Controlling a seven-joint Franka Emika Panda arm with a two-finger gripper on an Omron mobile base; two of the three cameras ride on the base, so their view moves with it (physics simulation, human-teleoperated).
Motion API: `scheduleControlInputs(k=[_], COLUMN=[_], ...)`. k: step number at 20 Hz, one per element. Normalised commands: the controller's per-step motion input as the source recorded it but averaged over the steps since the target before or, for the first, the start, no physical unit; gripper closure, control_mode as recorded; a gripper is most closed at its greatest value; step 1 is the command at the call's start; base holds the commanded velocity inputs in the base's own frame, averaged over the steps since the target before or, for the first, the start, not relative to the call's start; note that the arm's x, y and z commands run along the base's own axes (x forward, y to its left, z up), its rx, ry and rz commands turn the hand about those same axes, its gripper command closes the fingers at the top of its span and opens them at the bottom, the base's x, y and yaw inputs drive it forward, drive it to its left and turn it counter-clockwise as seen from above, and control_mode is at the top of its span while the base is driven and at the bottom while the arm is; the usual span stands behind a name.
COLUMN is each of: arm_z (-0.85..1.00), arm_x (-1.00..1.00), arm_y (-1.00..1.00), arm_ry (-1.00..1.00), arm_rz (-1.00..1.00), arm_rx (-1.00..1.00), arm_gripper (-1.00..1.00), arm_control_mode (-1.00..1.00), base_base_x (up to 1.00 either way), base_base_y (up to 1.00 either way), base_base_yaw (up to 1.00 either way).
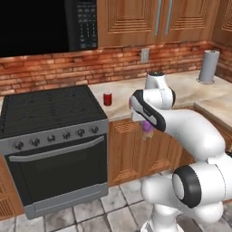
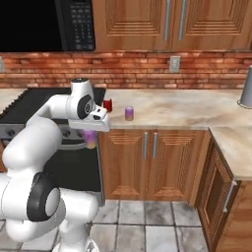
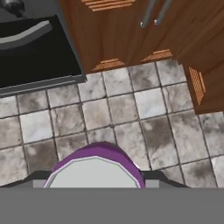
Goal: Four empty soda cans are scattered around the kitchen. Gather all the cans and cluster them next to the stove for recycling.
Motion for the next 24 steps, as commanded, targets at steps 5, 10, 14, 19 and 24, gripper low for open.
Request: scheduleControlInputs(k=[5, 10, 14, 19, 24], arm_z=[0.00, 0.00, 0.00, 0.00, 0.00], arm_x=[0.00, 0.00, 0.00, 0.00, 0.00], arm_y=[0.00, 0.00, 0.00, 0.00, 0.00], arm_ry=[0.00, 0.00, 0.00, 0.00, 0.00], arm_rz=[0.00, 0.00, 0.00, 0.00, 0.00], arm_rx=[0.00, 0.00, 0.00, 0.00, 0.00], arm_gripper=[1.00, 1.00, 1.00, 1.00, 1.00], arm_control_mode=[1.00, 1.00, 1.00, 1.00, 1.00], base_base_x=[0.53, 0.50, 0.36, 0.24, 0.23], base_base_y=[0.46, 0.29, 0.12, 0.05, 0.09], base_base_yaw=[-0.02, 0.00, 0.01, 0.02, 0.00])
